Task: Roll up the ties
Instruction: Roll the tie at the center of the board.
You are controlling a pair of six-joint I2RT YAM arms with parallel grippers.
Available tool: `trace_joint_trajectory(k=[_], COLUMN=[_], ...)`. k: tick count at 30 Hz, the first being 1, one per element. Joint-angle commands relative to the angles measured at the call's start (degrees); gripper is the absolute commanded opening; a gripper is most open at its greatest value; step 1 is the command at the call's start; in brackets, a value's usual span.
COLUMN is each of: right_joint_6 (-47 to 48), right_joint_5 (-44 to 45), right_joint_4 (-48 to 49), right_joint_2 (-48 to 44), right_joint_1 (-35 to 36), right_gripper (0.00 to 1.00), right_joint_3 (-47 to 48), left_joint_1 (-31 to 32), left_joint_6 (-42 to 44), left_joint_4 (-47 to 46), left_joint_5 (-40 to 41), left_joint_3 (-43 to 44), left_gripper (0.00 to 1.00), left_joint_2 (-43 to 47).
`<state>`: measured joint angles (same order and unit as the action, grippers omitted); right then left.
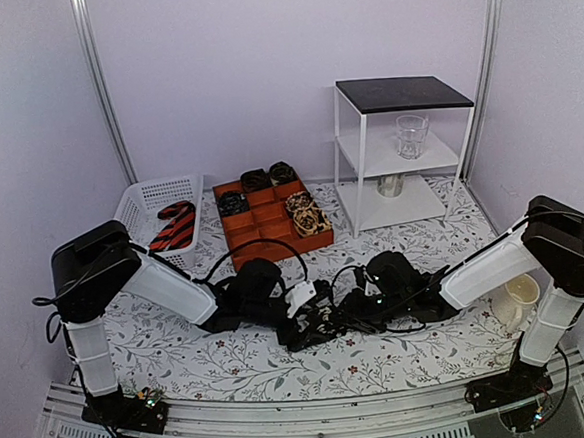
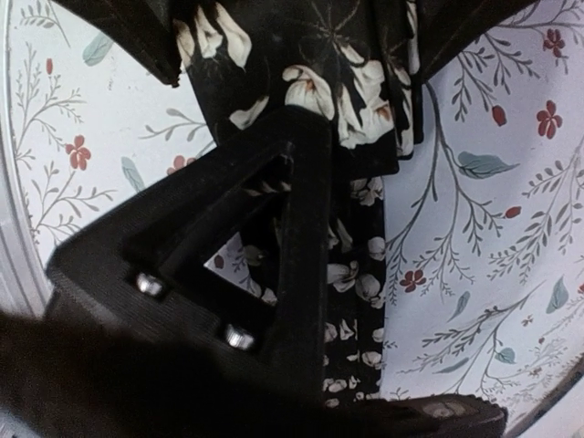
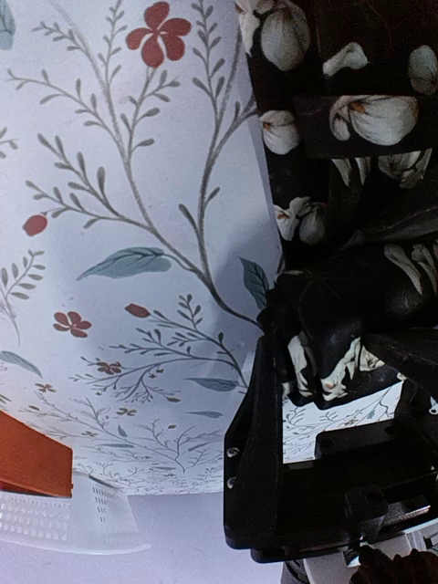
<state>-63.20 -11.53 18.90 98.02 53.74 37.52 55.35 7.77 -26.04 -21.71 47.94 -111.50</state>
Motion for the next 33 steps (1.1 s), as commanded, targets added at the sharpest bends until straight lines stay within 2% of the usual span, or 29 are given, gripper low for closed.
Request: trace_joint_trajectory(k=[1, 7, 12, 26, 33], right_joint_6=[0.53, 0.87, 1.30, 2.34, 3.67], right_joint_5=[0.82, 2.04, 2.15, 3.92, 0.97], right_joint_4=[-1.68, -2.10, -2.47, -6.67, -6.34], right_joint_2=[-0.88, -2.32, -2.66, -8.65, -4.58], right_joint_1=[0.46, 0.46, 0.22, -0.96, -1.06], right_gripper=[0.33, 0.34, 0.34, 0.39, 0.38], right_joint_3=[-0.74, -1.13, -1.13, -1.89, 0.64], left_joint_1=[-0.51, -0.51, -0.51, -0.68, -0.68], left_joint_6=[0.95, 2.23, 2.98, 5.05, 5.23], left_joint_4=[-0.06, -0.93, -2.31, -0.75, -0.63], left_joint_5=[-2.00, -4.25, -5.90, -6.68, -7.69], left_joint_3=[1.00, 0.21, -0.82, -1.21, -1.02], left_gripper=[0.75, 0.50, 0.36, 0.39, 0.39], left_joint_2=[-0.61, -0.62, -0.65, -0.57, -0.62])
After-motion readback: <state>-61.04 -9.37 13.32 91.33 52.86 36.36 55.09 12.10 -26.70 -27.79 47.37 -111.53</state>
